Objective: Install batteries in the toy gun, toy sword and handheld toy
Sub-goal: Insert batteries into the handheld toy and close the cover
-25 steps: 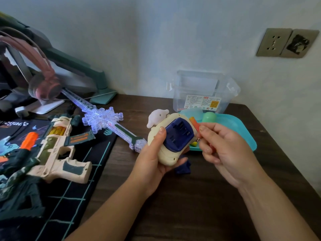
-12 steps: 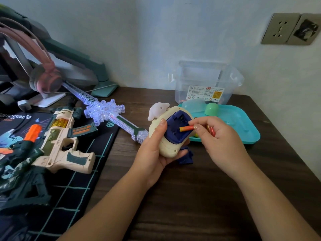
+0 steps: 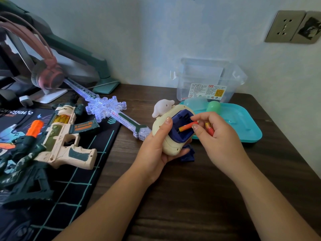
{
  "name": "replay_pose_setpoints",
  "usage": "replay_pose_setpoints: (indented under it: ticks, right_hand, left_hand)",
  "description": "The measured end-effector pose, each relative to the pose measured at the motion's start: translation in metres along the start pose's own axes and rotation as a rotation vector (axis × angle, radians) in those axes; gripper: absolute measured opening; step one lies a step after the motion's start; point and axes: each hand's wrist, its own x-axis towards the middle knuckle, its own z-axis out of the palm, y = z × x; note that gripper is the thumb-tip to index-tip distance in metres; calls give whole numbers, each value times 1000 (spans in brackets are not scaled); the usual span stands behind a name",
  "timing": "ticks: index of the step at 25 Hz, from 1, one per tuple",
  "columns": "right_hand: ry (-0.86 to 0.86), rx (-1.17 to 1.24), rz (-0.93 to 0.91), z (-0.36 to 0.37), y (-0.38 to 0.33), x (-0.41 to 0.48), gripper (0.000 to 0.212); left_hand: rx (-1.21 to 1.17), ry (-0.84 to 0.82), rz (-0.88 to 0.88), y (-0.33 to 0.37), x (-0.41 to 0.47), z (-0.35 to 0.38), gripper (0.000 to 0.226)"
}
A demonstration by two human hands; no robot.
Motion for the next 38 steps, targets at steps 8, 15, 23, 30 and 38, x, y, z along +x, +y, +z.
replay_pose_setpoints:
  ticks: [8, 15, 23, 30, 38]
  right_hand:
    - [118, 160, 196, 7, -3, -2, 20]
    - [218, -13, 16, 21, -1, -9, 11]
    - [306, -214, -140, 32, 5, -7, 19]
    - [324, -296, -209, 31, 6, -5, 19]
    - [310, -130, -101, 43, 11, -4, 14]
  left_hand:
    - [17, 0, 4, -4, 2, -1, 56]
    - [3, -6, 12, -5, 1, -1, 51]
    - [6, -8, 21, -5, 1, -2, 49]
    - [-12, 8, 15, -5, 1, -1, 46]
    - [6, -7, -1, -6, 4, -3, 50]
